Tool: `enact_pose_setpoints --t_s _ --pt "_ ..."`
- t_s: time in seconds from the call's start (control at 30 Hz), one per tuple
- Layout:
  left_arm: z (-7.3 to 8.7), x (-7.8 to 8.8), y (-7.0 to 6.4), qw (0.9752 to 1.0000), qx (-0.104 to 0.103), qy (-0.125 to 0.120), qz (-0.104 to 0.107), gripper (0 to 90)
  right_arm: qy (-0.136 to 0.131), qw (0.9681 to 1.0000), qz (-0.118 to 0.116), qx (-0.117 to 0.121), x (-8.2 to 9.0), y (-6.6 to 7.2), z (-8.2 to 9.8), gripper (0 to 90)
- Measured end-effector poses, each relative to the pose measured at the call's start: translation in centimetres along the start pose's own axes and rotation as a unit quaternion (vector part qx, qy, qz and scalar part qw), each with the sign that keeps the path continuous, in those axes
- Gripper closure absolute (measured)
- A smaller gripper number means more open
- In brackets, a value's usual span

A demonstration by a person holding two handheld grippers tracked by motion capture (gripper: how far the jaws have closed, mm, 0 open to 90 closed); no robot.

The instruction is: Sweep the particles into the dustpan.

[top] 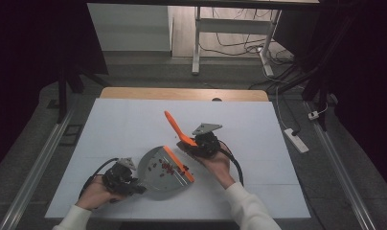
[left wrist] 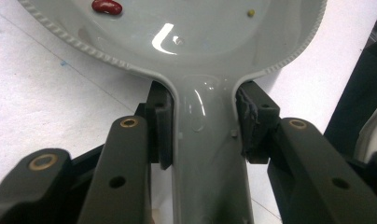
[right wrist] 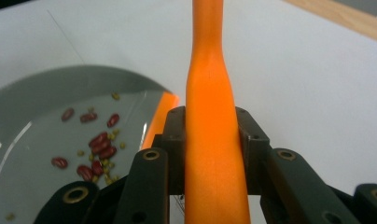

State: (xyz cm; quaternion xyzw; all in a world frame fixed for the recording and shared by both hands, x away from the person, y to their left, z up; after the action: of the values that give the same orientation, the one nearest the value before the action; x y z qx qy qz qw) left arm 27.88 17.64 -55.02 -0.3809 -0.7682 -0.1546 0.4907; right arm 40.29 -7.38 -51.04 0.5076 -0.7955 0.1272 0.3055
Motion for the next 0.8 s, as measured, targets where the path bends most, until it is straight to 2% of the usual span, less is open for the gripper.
enact_pose_setpoints --t_s 0.37,0.53,0.73,0.8 --pt "0.0 0.0 0.0 1.0000 0.001 0.000 0.000 61.8 0.016 0.9998 -0.005 -0.007 -0.5 0.4 1.1 70.4" --pt "0.0 0.0 0.0 1.0000 0.001 0.000 -0.001 61.8 0.019 0.9997 -0.017 -0.001 -1.0 1.7 1.2 70.4" --pt "0.0 0.0 0.0 1.0000 0.001 0.000 -0.001 61.8 0.014 0.9998 -0.015 0.002 -1.3 2.9 1.3 70.3" --pt "0.0 0.0 0.0 1.0000 0.001 0.001 0.000 61.8 0.004 0.9995 -0.029 -0.005 -1.4 3.4 1.1 70.4"
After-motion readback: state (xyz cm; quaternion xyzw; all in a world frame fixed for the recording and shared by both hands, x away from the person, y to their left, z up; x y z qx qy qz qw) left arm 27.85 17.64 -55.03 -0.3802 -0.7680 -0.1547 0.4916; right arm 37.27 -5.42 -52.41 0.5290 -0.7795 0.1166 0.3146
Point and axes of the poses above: each handheld gripper's, and its own axes: x roughly backward along the jaws, z roughly out of its underside, y roughly to its left, the point moved 4 cm from there along -x, roughly forward along the jaws, and after that the axes turned 10 degrees about -z, right-handed, at the moved point
